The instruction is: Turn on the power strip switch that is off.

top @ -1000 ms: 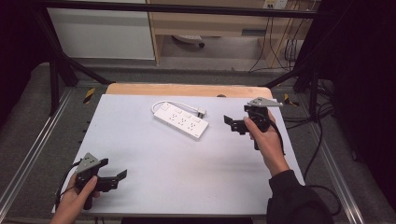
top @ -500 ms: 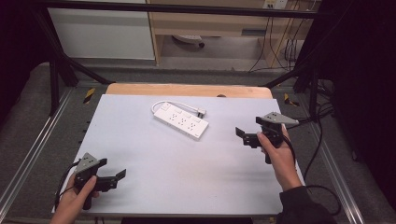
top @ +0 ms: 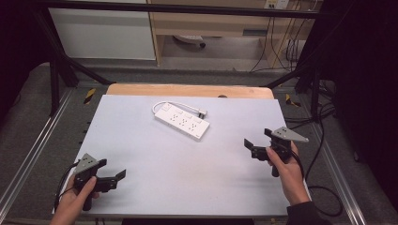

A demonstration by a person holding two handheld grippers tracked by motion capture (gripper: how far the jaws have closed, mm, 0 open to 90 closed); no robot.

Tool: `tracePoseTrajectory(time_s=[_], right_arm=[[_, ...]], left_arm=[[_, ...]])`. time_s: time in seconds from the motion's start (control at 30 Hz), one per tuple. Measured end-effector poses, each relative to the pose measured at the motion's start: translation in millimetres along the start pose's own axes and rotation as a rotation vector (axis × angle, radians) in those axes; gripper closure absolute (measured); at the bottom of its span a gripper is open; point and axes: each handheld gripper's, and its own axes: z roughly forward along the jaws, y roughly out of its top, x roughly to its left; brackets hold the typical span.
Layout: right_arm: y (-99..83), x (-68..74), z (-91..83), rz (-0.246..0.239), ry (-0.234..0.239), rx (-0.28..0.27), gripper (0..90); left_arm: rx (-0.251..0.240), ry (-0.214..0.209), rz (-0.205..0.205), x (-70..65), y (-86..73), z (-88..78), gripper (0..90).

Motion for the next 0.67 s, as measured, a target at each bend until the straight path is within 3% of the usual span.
tracePoseTrajectory(time_s=[0.33,0.5,0.67], right_arm=[[-29.9,1.4,-3.8,0.023,0.002,0.031,4.0],[-45.6,0.6,-3.4,0.035,-0.005,0.081,4.0],[-55.8,2.9,0.7,0.015,-0.016,0.138,3.6]], left_arm=[[0.0,0.002,-0.003,0.6,-0.2,-0.2,7.5],[-0.001,0.001,-0.002,0.3,-0.2,-0.2,7.5],[0.001,0.001,0.0,0.0,-0.2,0.2,7.5]])
